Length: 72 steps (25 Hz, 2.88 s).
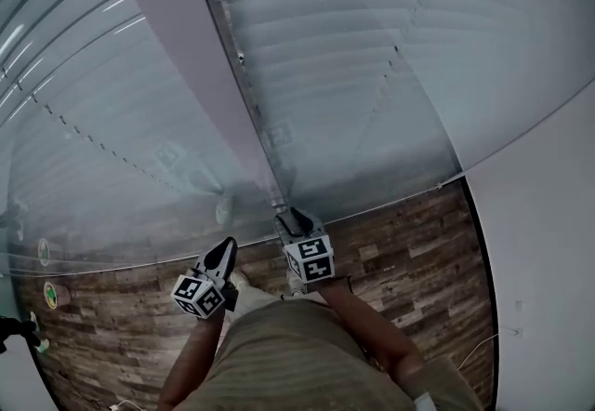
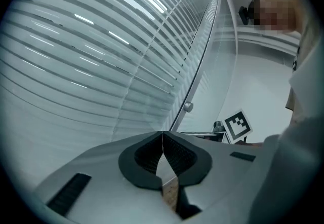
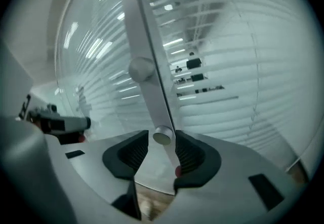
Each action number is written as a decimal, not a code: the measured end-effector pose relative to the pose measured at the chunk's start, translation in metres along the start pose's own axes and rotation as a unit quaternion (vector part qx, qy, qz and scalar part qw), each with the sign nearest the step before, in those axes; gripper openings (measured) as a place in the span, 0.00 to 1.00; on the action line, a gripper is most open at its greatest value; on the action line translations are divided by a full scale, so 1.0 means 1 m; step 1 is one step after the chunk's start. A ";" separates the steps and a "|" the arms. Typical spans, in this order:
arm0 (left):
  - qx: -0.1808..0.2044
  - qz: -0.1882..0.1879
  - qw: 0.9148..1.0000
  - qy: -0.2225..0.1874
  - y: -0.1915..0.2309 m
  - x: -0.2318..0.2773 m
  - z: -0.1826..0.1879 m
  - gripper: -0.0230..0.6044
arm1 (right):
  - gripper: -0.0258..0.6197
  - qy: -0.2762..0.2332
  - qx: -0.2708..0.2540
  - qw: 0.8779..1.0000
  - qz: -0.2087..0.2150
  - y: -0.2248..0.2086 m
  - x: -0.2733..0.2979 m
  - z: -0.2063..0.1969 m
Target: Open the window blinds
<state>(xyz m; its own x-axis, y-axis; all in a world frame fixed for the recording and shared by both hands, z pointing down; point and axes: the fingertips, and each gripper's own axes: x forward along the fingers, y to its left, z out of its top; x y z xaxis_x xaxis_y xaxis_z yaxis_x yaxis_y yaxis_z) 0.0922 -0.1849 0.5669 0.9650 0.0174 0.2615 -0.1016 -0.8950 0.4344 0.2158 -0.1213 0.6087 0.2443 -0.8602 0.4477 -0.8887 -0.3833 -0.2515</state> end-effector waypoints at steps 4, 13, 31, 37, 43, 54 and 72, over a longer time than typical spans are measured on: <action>-0.002 -0.005 1.000 0.006 0.002 0.001 0.004 0.06 | 0.28 -0.003 0.200 0.978 0.063 -0.008 0.007 -0.005; 0.012 -0.019 0.999 0.024 0.008 0.000 0.005 0.06 | 0.24 0.007 0.201 0.979 0.042 -0.008 0.012 -0.010; 0.011 -0.016 1.000 0.018 0.007 -0.003 0.004 0.06 | 0.28 -0.007 -0.048 0.998 -0.035 -0.006 0.002 -0.002; 0.007 -0.006 1.000 0.008 0.010 -0.006 0.006 0.06 | 0.28 -0.091 -0.106 0.989 -0.048 0.019 -0.036 0.065; 0.003 -0.004 1.000 0.005 0.010 -0.006 0.004 0.06 | 0.28 -0.100 -0.194 0.973 -0.081 0.031 -0.045 0.095; 0.001 0.002 1.000 -0.002 0.013 -0.007 -0.006 0.06 | 0.28 -0.075 0.163 0.982 0.055 0.017 -0.032 0.070; -0.006 -0.004 1.000 0.005 0.018 -0.007 -0.024 0.06 | 0.24 -0.026 -0.169 0.979 -0.114 0.023 -0.028 0.069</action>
<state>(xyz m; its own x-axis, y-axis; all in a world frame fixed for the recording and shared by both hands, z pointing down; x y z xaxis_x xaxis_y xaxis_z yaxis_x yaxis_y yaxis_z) 0.0774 -0.1906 0.5934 0.9631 0.0287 0.2674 -0.0973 -0.8897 0.4461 0.2155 -0.1286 0.5314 0.4623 -0.7853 0.4118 -0.8845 -0.4413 0.1514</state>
